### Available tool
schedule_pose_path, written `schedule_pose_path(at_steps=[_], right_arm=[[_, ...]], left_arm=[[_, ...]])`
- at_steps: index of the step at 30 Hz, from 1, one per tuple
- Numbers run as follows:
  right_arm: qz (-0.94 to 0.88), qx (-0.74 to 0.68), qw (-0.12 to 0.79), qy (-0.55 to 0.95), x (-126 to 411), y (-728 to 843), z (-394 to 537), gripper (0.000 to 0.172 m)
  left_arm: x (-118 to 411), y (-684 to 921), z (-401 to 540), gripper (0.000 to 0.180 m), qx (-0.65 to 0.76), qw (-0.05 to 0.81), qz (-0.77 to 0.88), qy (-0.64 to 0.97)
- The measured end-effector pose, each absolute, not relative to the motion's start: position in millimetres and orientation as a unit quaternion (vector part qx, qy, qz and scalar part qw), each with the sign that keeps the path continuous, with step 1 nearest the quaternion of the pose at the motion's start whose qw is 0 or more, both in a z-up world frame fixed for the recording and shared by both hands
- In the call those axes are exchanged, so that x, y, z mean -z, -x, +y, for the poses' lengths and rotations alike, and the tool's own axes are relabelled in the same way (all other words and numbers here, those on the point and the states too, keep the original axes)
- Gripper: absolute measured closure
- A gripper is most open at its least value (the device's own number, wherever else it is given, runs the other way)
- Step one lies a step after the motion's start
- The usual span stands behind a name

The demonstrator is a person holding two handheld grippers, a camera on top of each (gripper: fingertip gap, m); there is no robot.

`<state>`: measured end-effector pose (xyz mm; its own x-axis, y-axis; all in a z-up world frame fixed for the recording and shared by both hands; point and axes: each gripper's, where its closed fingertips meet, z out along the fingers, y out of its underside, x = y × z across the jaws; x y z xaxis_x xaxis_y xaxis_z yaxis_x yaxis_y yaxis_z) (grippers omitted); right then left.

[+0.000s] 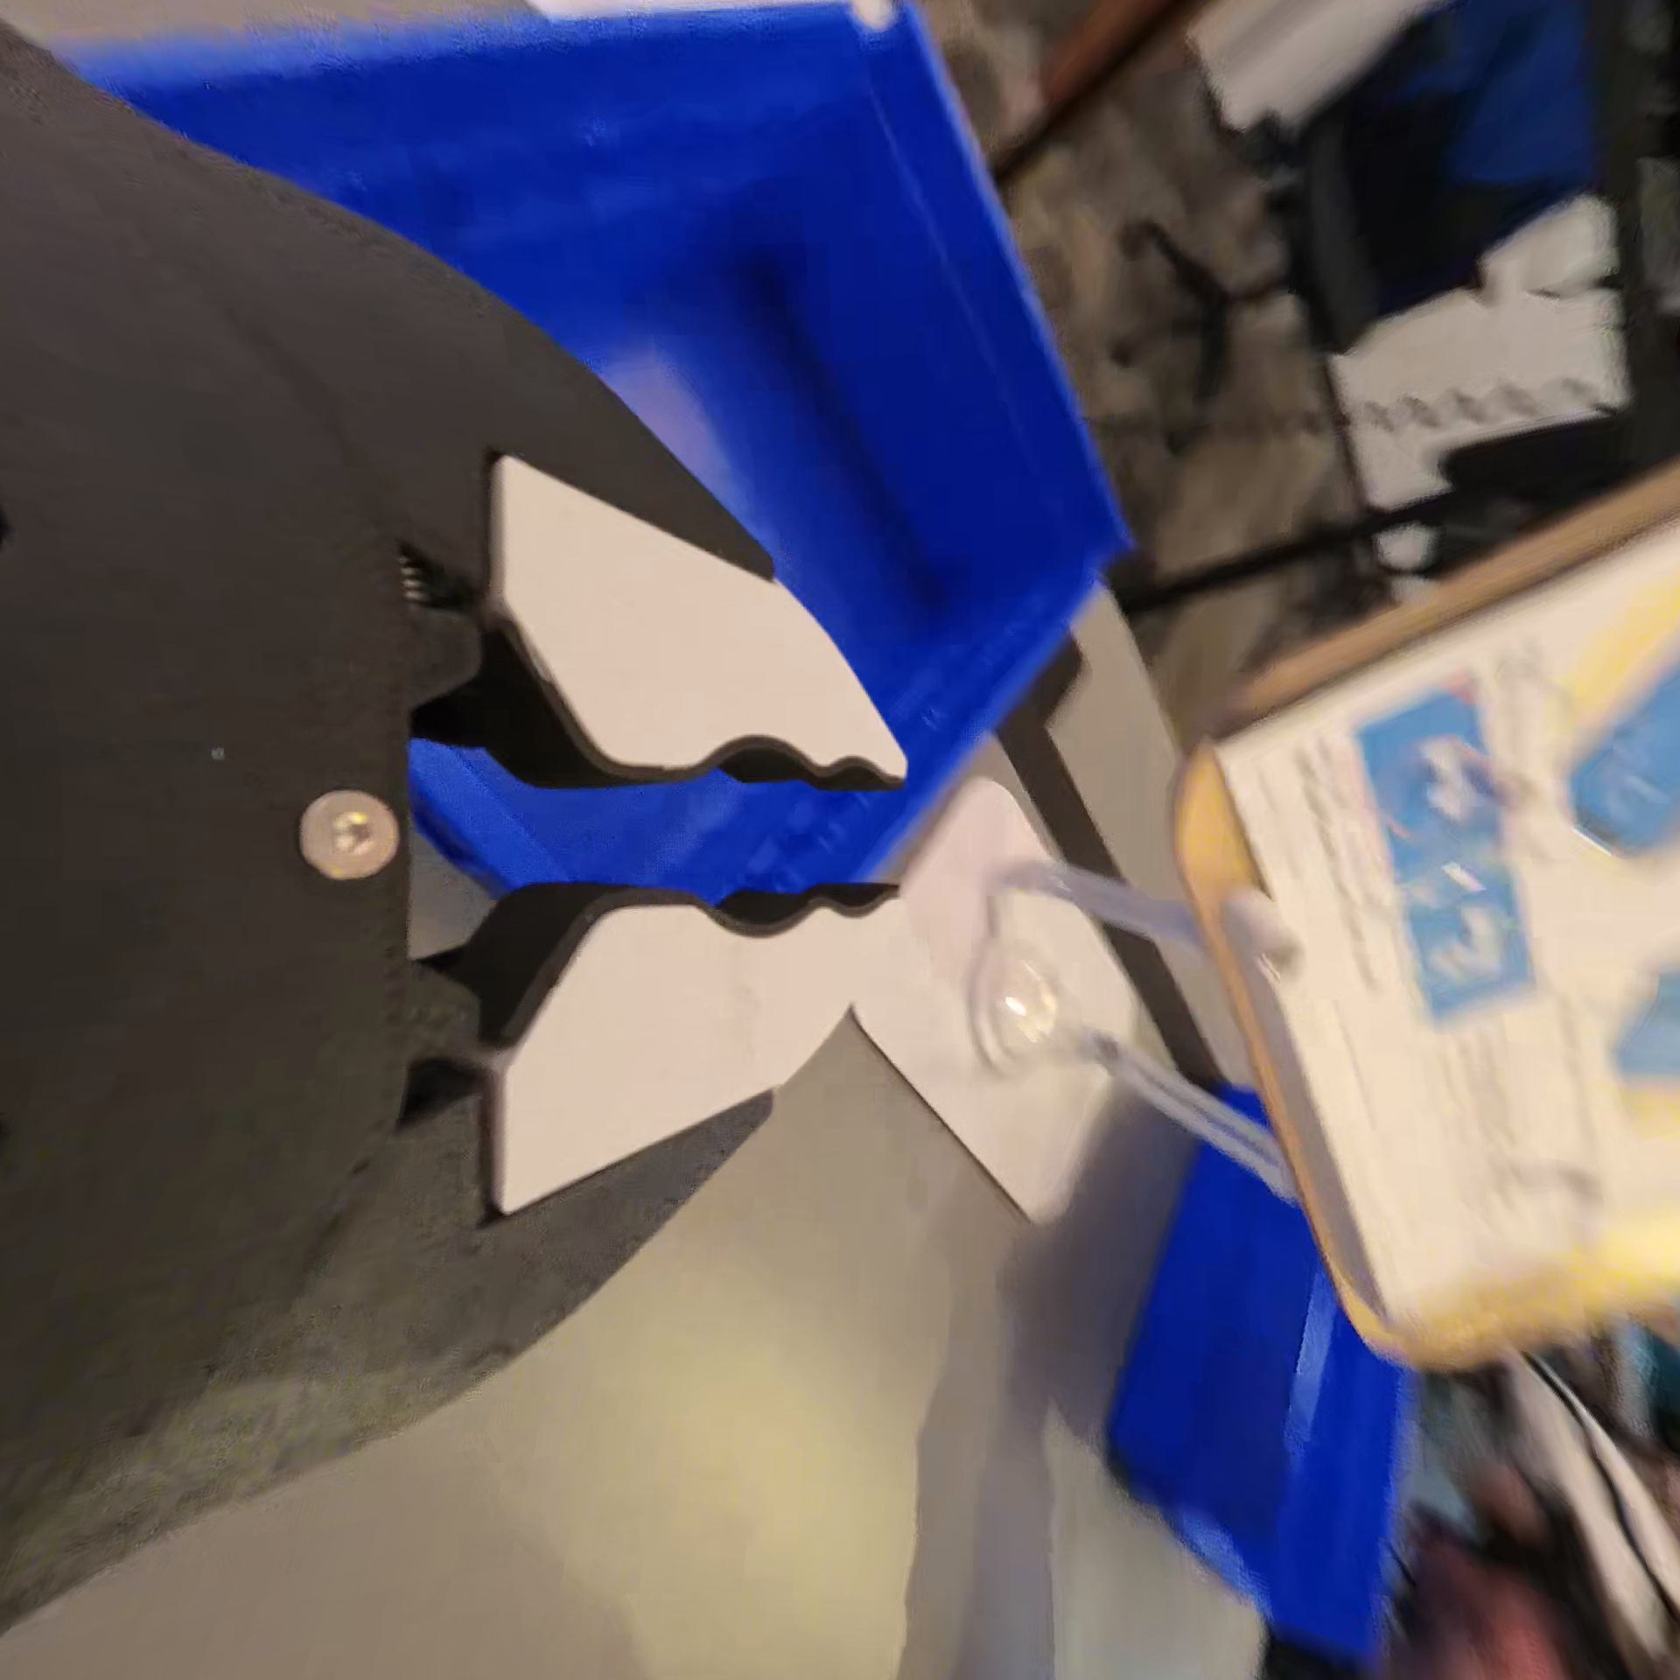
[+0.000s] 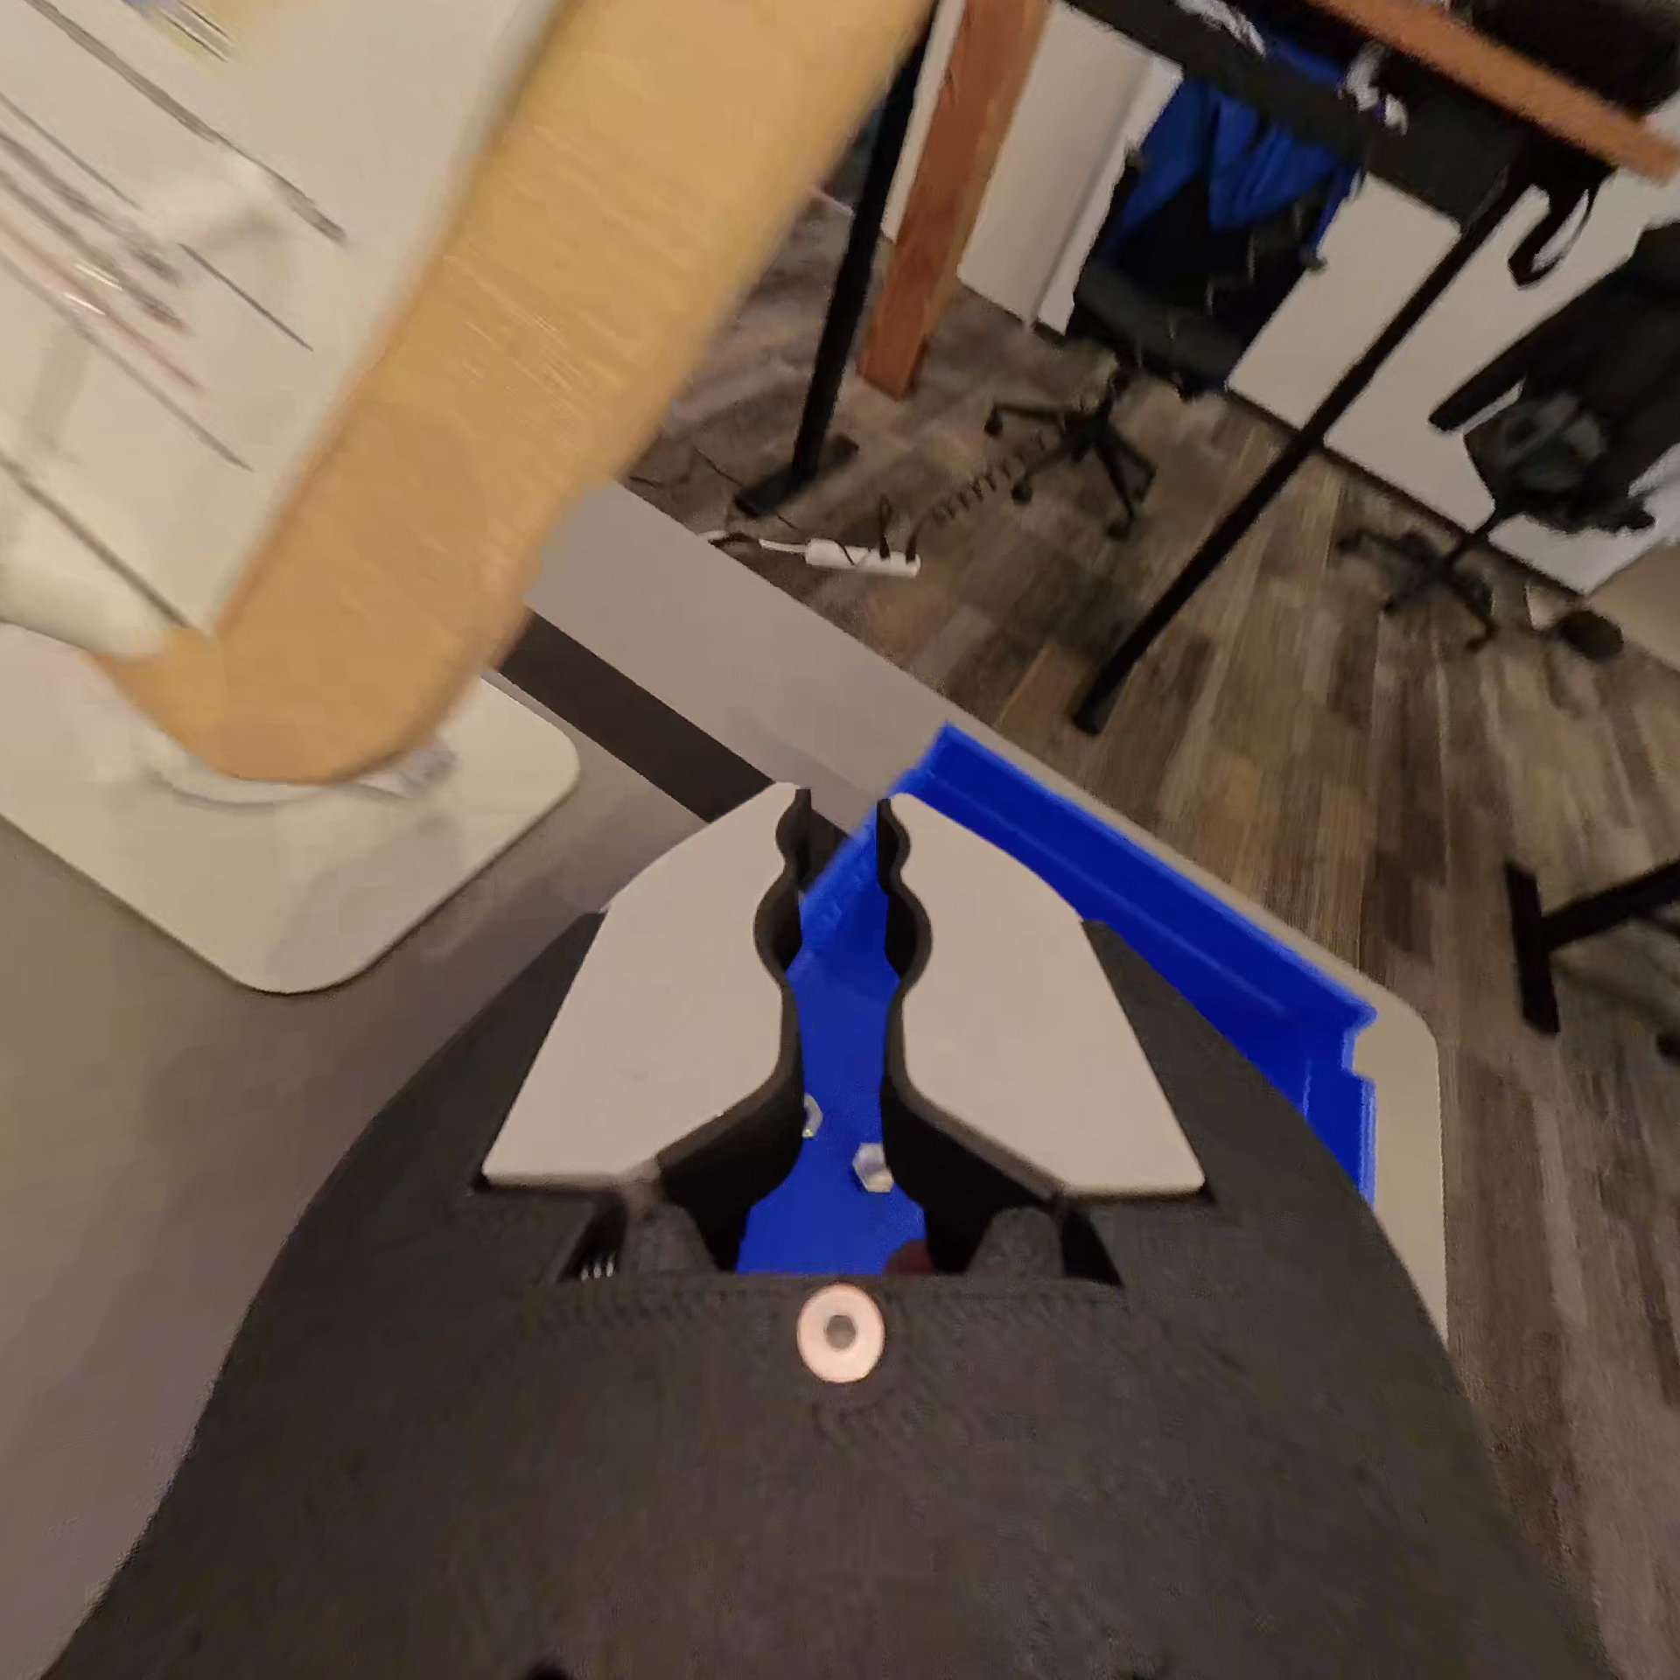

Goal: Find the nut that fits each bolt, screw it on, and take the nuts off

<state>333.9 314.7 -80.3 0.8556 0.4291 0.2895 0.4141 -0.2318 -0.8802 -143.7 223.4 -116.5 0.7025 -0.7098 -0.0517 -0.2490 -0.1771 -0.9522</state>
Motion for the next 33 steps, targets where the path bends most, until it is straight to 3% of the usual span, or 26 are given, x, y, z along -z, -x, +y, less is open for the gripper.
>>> schedule_pose_path(at_steps=[8,12,19,33], right_arm=[[-0.326,-0.04,0.576,0.749,55,-278,289,0.158],[-0.334,-0.06,0.573,0.746,57,-268,286,0.158],[-0.351,-0.074,0.565,0.743,62,-253,286,0.159],[-0.371,-0.098,0.564,0.731,62,-231,277,0.16]], left_arm=[[215,184,264,0.162,0.068,0.305,0.304,0.9],[243,196,279,0.158,0.008,0.241,0.287,0.927],[267,221,289,0.151,-0.058,0.21,0.267,0.939],[266,216,300,0.165,-0.067,0.193,0.3,0.932]])
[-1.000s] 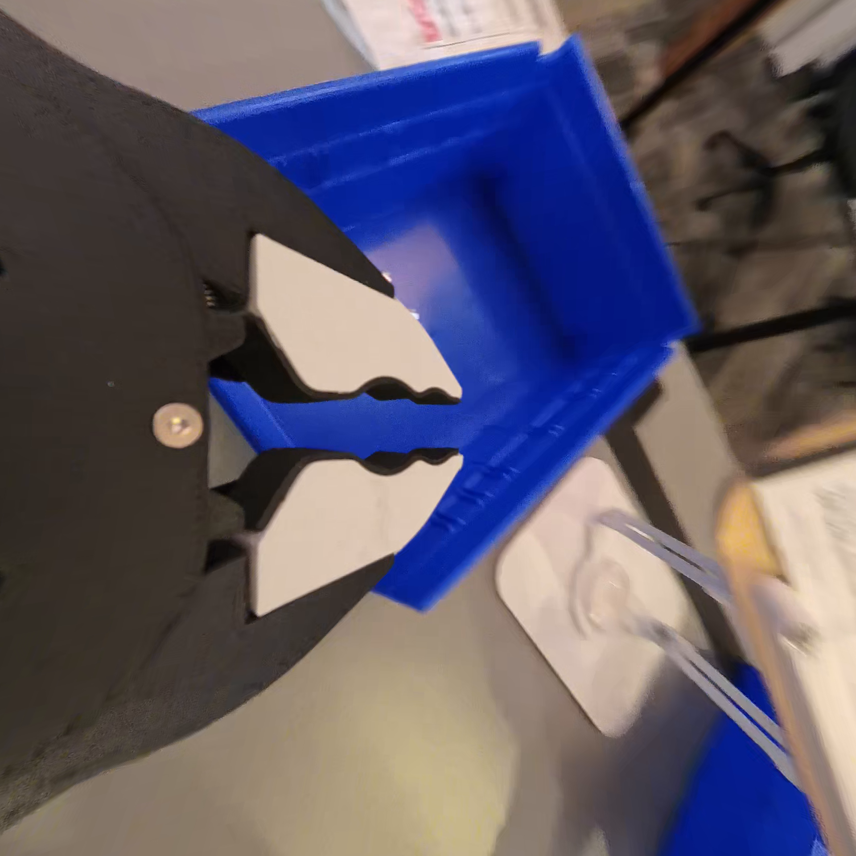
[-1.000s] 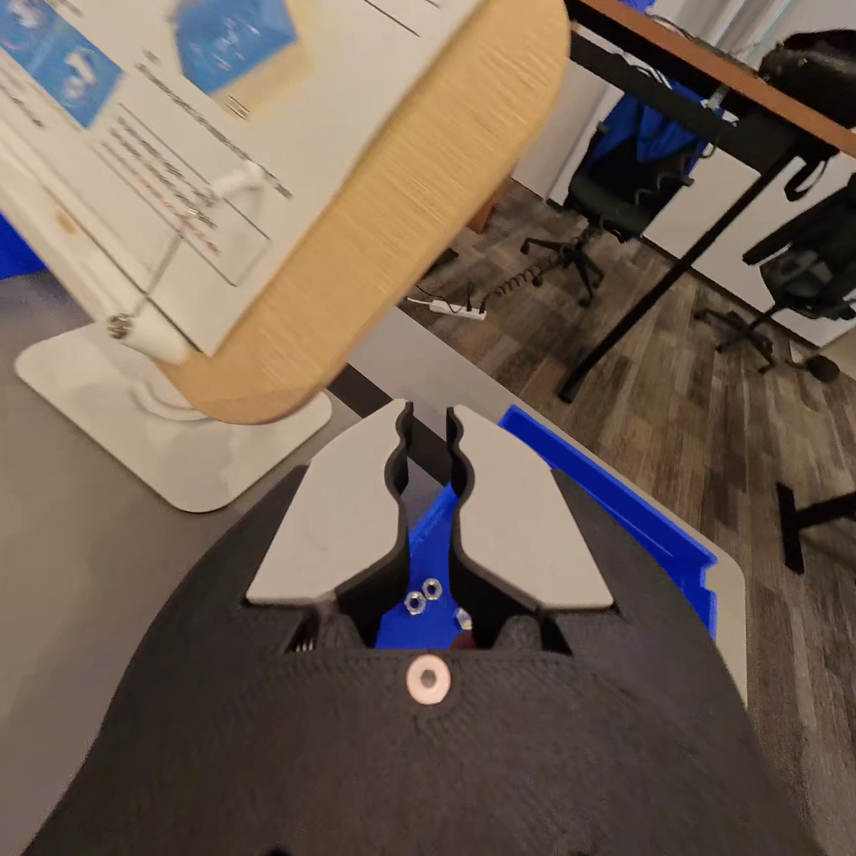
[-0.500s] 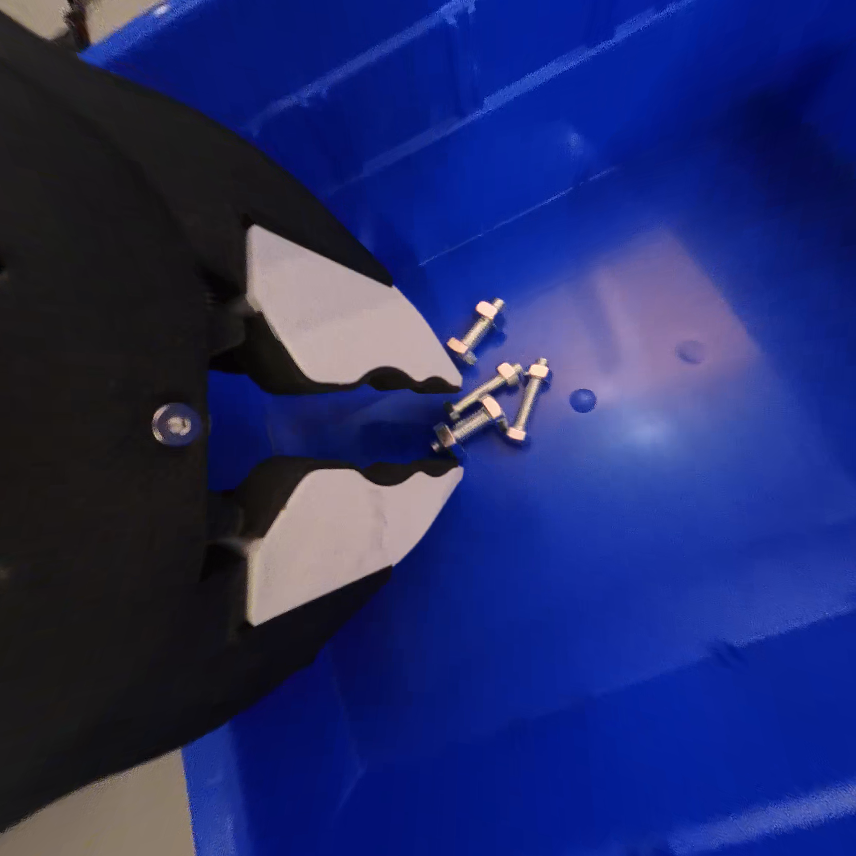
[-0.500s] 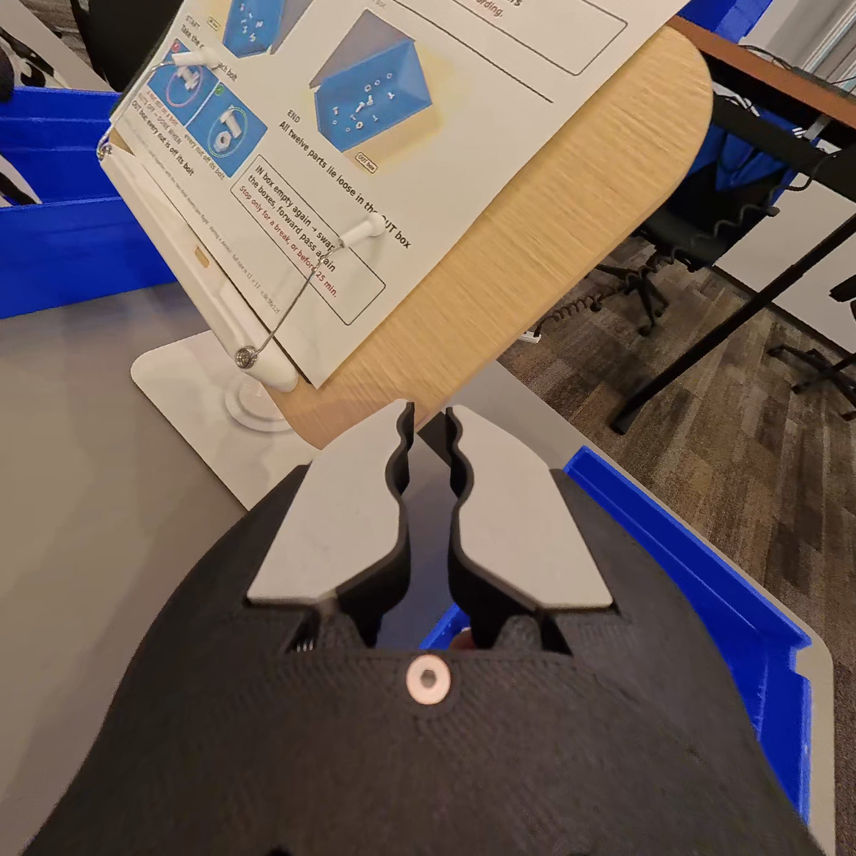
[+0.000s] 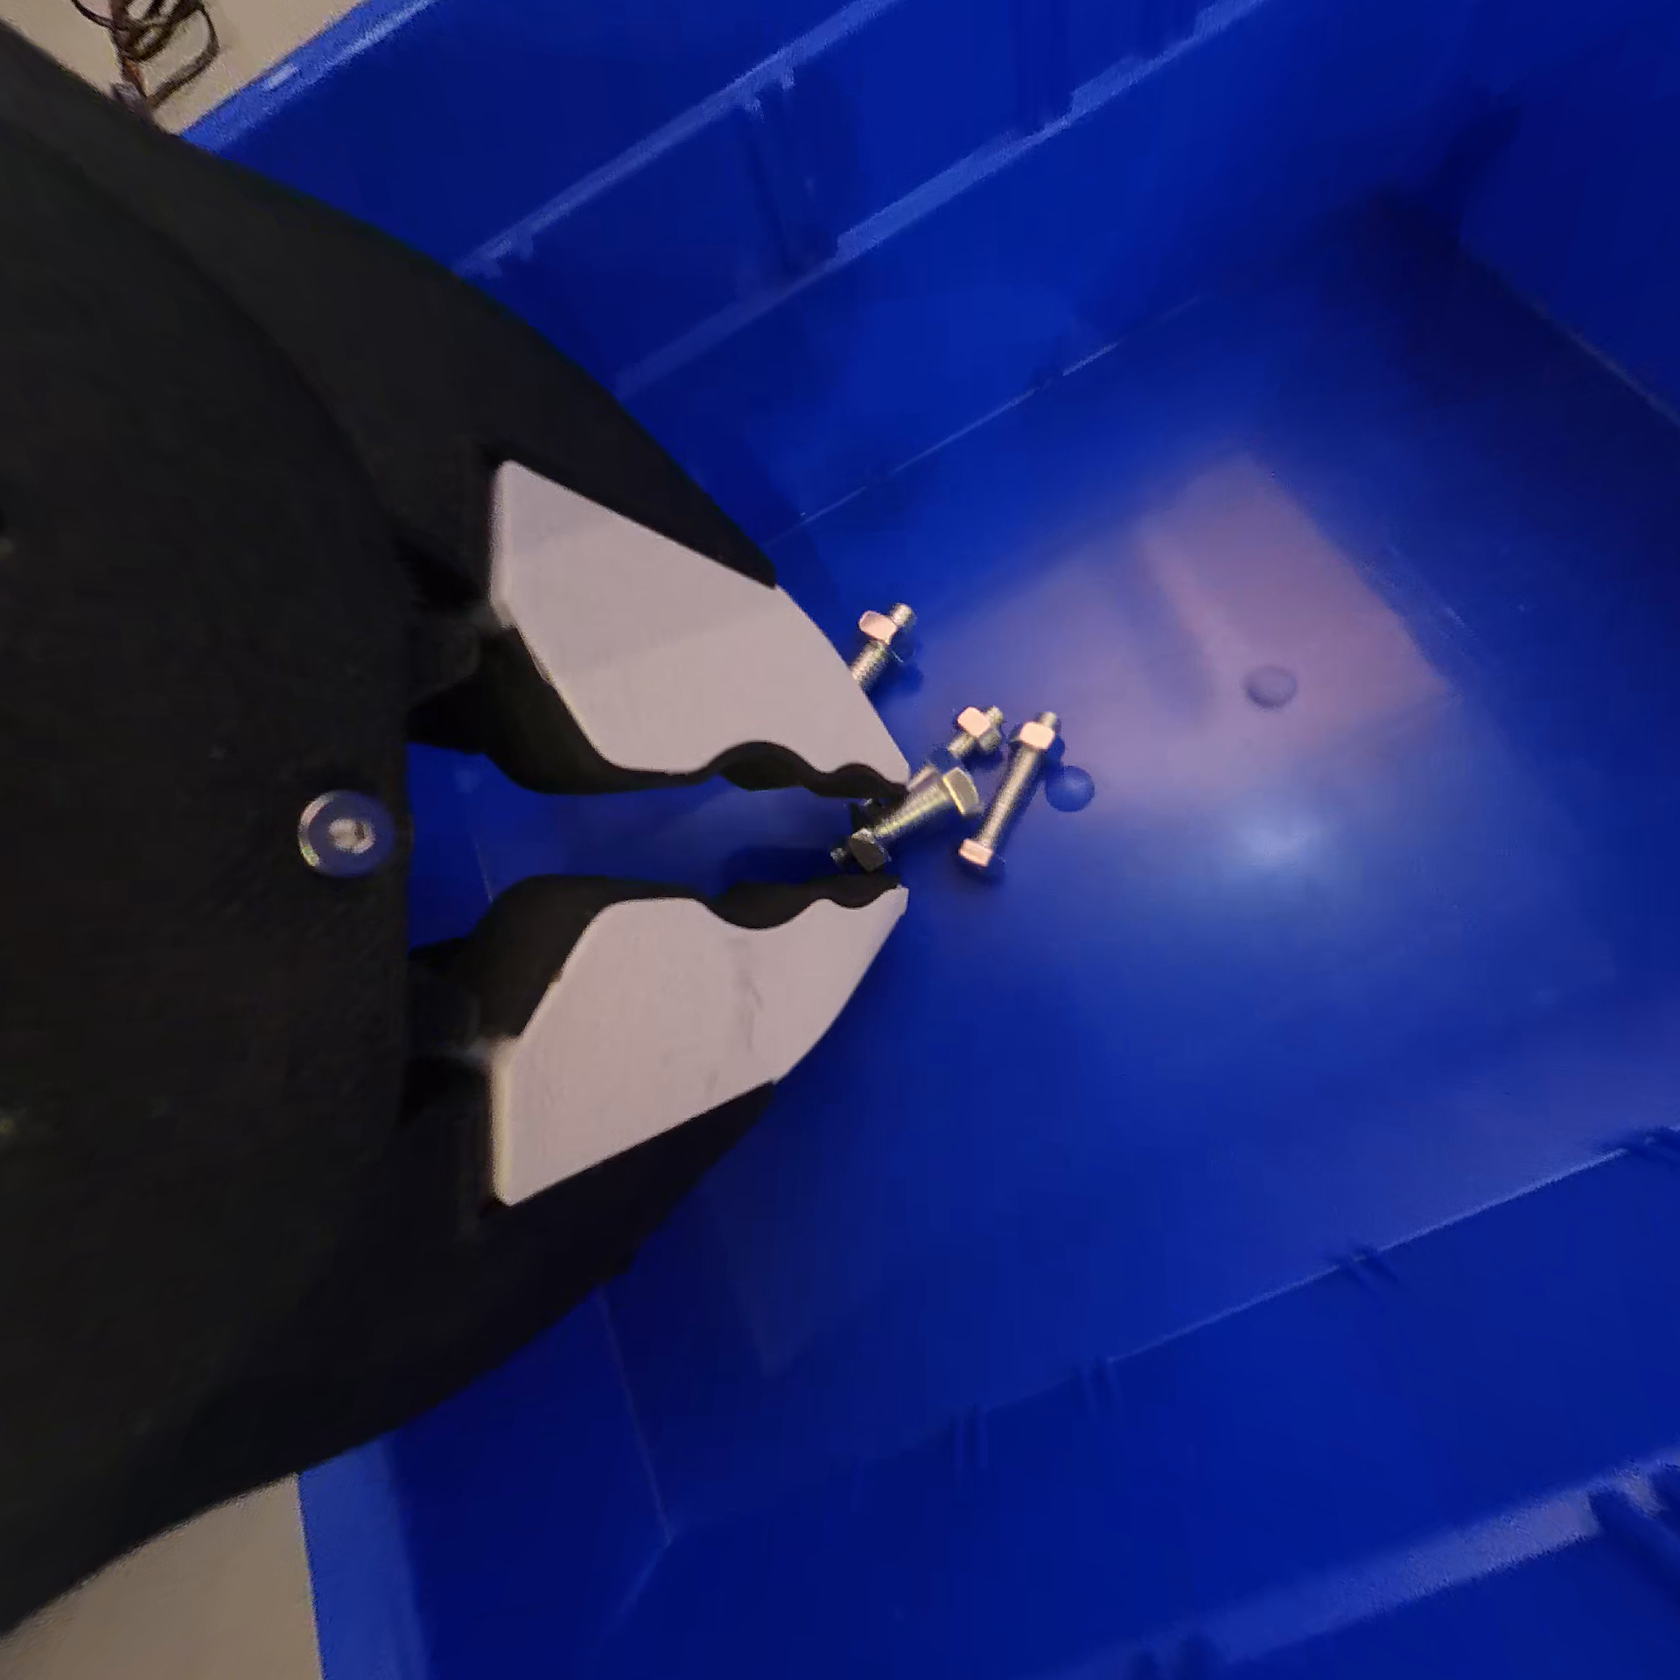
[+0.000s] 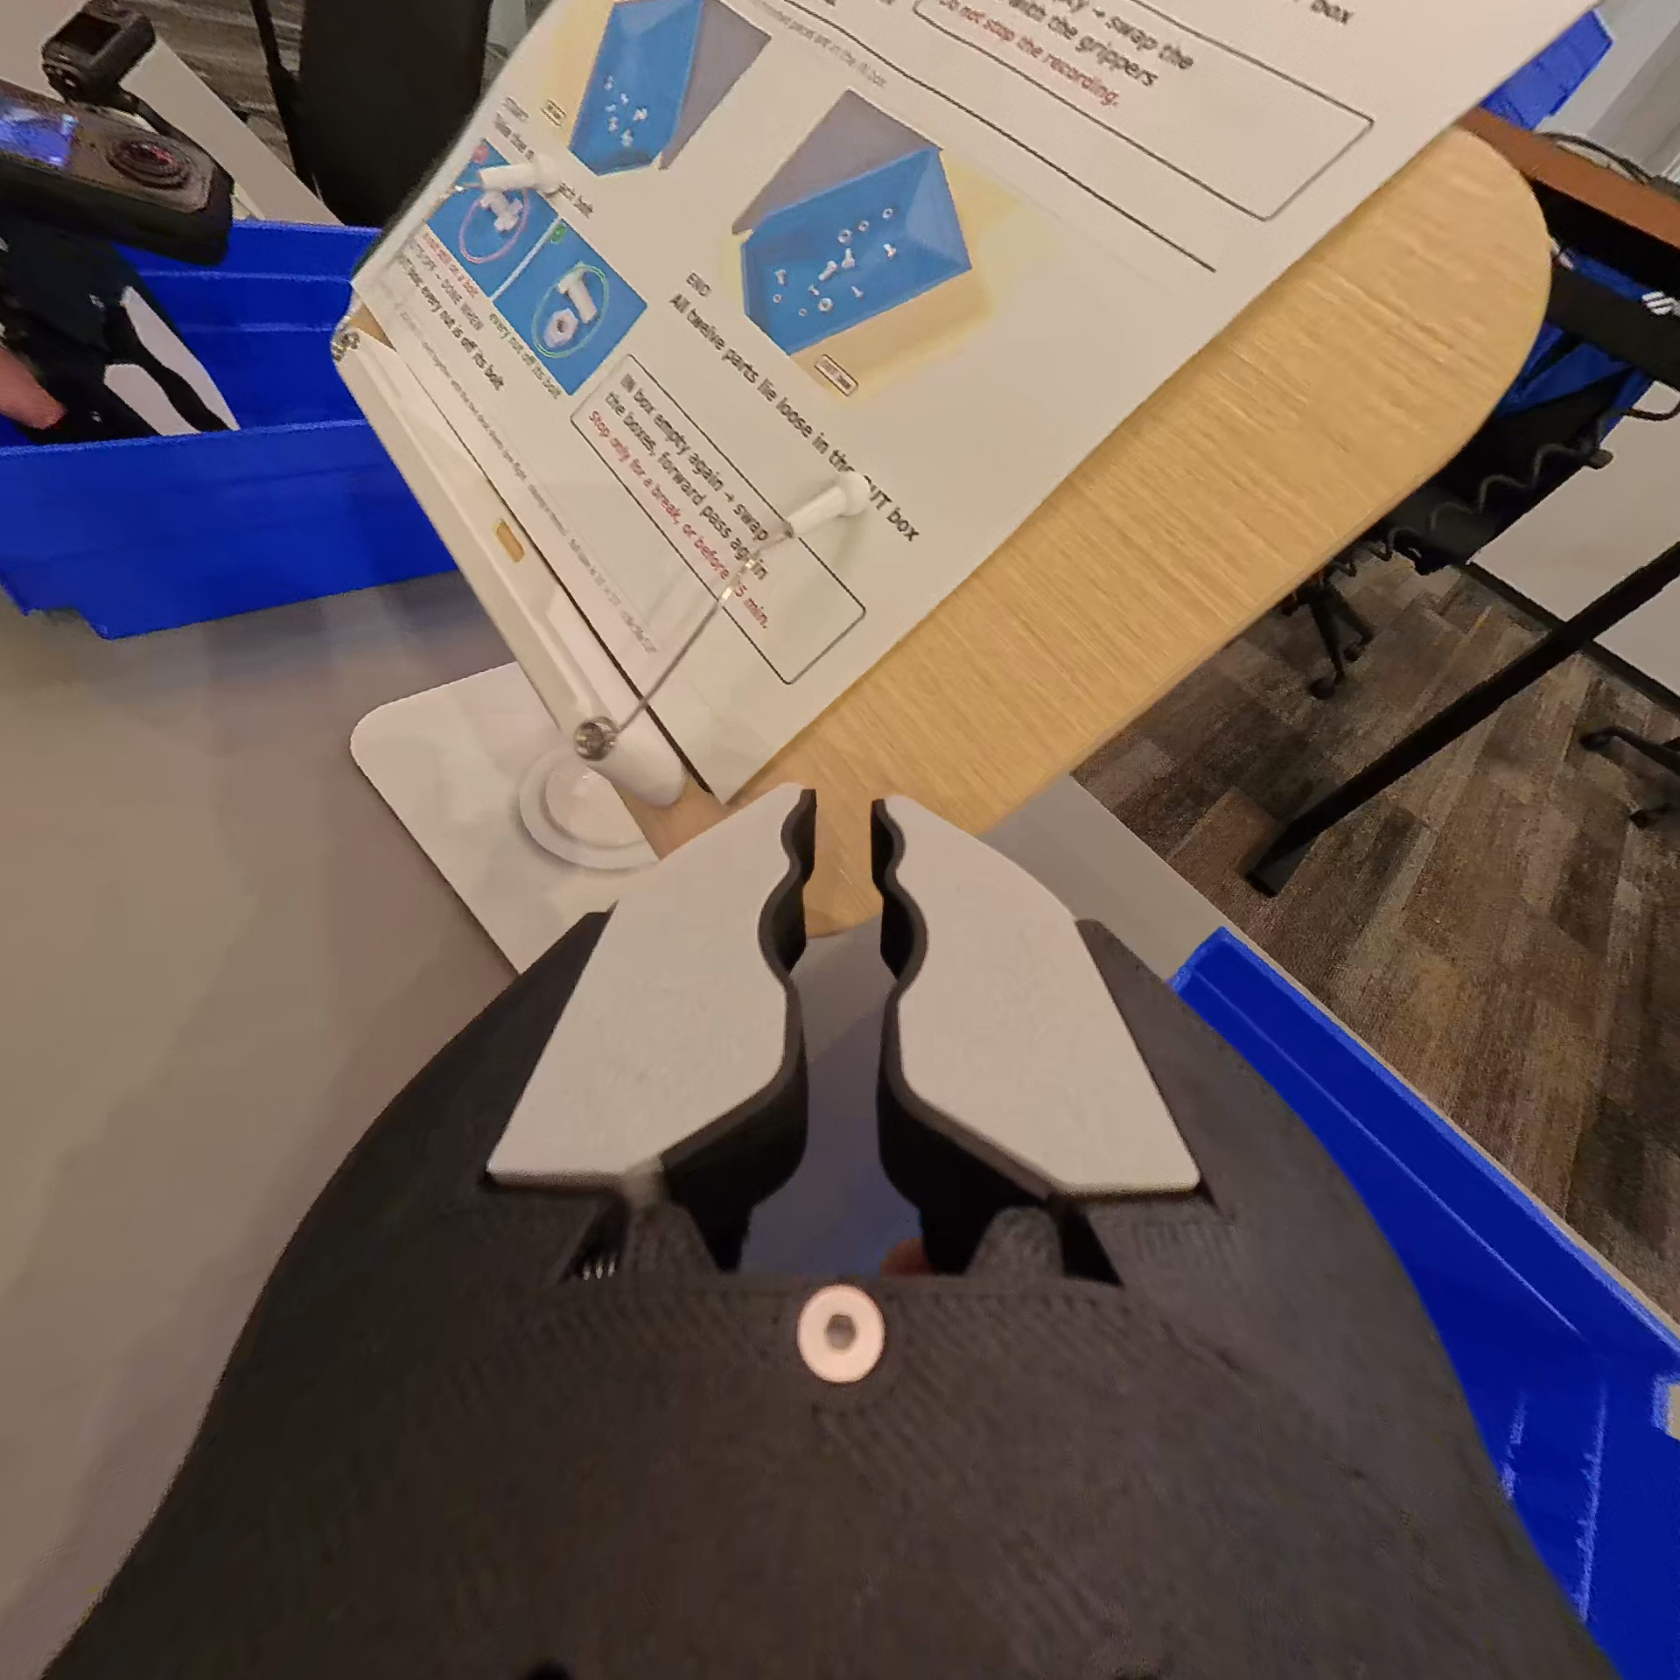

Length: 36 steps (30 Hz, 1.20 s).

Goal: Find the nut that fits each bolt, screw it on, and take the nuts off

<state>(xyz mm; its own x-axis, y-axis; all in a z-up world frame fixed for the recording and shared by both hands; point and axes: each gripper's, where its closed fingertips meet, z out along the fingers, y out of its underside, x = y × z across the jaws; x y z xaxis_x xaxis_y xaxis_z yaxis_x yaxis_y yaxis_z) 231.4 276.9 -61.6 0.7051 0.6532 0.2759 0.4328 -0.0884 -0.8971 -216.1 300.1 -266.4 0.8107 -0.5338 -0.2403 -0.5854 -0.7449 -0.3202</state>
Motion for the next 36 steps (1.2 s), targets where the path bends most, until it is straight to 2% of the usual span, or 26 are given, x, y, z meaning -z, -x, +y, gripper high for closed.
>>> schedule_pose_path(at_steps=[7,14,21,26,28,30,36], right_arm=[[-0.398,-0.106,0.565,0.715,57,-209,263,0.16],[-0.424,-0.137,0.587,0.676,41,-175,237,0.166],[-0.46,-0.309,0.564,0.612,41,-84,188,0.167],[-0.464,-0.442,0.515,0.57,51,-13,169,0.172],[-0.452,-0.49,0.491,0.561,53,10,169,0.166],[-0.435,-0.536,0.467,0.553,55,29,172,0.159],[-0.43,-0.617,0.415,0.513,56,68,164,0.152]], left_arm=[[245,209,303,0.165,-0.051,0.246,0.309,0.917],[207,203,296,0.166,-0.018,0.368,0.304,0.879],[148,162,259,0.166,0.054,0.528,0.334,0.779],[96,110,212,0.166,0.193,0.635,0.341,0.666],[78,95,192,0.166,0.241,0.673,0.335,0.614],[67,85,179,0.166,0.273,0.691,0.329,0.583],[61,67,164,0.166,0.324,0.697,0.33,0.548]])
